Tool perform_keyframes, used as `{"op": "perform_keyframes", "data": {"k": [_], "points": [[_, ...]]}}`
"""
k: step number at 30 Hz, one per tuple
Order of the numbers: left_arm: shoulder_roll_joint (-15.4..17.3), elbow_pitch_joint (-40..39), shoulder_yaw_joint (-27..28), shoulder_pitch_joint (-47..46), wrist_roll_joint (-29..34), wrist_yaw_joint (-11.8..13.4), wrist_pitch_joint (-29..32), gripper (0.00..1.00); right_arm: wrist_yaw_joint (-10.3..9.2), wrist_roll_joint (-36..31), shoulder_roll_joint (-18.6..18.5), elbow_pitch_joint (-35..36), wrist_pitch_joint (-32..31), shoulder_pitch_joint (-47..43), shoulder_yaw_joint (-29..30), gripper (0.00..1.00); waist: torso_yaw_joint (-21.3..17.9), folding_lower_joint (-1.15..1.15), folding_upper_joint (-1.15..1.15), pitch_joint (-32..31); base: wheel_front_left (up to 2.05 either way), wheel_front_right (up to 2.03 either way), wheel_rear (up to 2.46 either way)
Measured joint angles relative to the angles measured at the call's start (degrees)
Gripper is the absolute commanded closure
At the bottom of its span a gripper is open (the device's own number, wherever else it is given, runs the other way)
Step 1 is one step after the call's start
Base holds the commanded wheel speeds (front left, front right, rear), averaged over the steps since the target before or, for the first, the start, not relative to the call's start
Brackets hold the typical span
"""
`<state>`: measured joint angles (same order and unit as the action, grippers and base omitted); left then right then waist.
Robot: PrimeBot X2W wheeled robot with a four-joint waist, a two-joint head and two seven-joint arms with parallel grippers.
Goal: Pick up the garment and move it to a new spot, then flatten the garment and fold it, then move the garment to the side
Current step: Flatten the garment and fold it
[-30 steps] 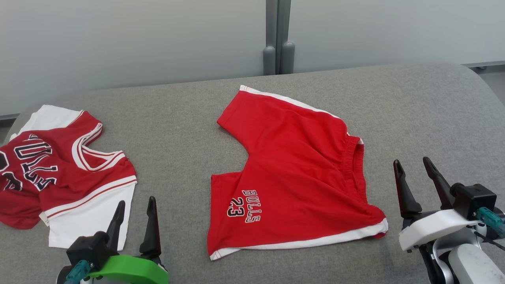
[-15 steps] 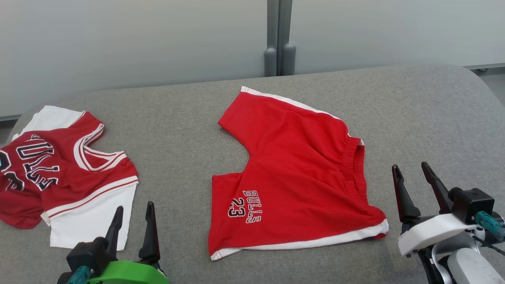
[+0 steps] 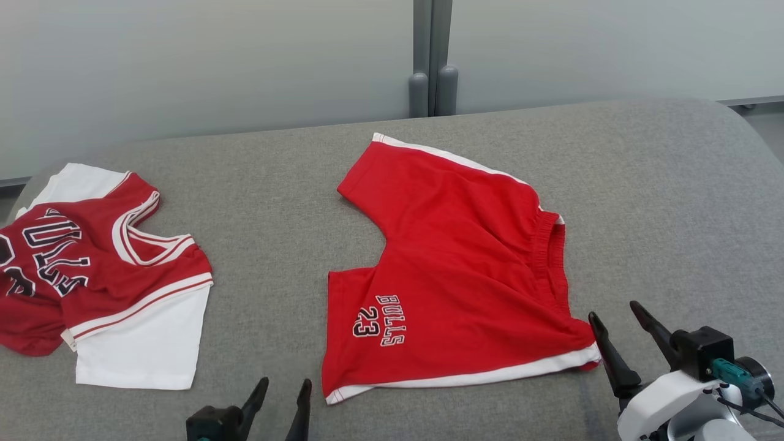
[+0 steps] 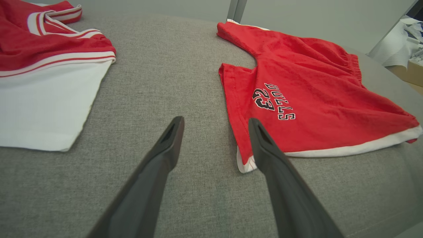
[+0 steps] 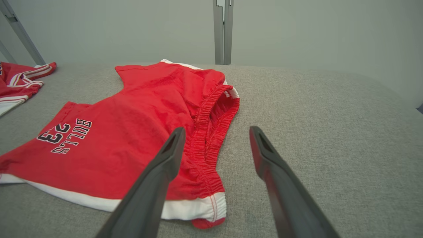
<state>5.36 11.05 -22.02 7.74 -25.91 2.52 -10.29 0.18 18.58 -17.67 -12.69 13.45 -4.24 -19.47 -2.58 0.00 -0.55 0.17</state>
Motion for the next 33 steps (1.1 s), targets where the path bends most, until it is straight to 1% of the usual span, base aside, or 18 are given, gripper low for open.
{"op": "perform_keyframes", "data": {"k": [5,10,13,22,25,33], "points": [[0.8,2.0,-2.3,0.0,1.1,-1.8,2.2,0.00,2.35,-1.0,-1.2,-0.9,-1.0,0.0,-1.9,0.00,-0.4,0.00,0.00,0.9,0.00,0.00,0.00],[0.6,4.4,-4.2,-1.2,1.8,-3.4,3.2,0.00,3.34,-1.1,-1.7,-1.7,-1.0,0.2,-2.5,0.00,-1.1,0.00,0.00,1.9,0.00,0.00,0.00],[0.6,5.2,-4.6,-2.1,2.2,-3.6,3.3,0.00,3.34,-1.1,-1.6,-1.9,-1.0,0.4,-2.5,0.00,-1.5,0.00,0.00,2.3,0.00,0.00,0.00],[-0.4,8.9,-6.7,-5.4,3.1,-5.6,3.8,0.00,3.44,-1.0,-0.9,-3.3,-0.9,1.7,-2.3,0.00,-2.7,0.00,0.00,3.7,0.00,0.00,0.00],[-0.5,9.3,-7.2,-5.7,3.1,-5.7,3.8,0.00,3.47,-1.0,-0.9,-4.0,-0.9,1.7,-2.0,0.00,-2.9,0.00,0.00,3.8,0.00,0.00,0.00],[-0.8,11.5,-8.1,-7.5,3.2,-6.9,3.1,0.00,4.00,-0.9,-0.6,-5.4,-0.9,2.2,-2.1,0.00,-2.7,0.00,0.00,4.2,0.00,0.00,0.00]]}}
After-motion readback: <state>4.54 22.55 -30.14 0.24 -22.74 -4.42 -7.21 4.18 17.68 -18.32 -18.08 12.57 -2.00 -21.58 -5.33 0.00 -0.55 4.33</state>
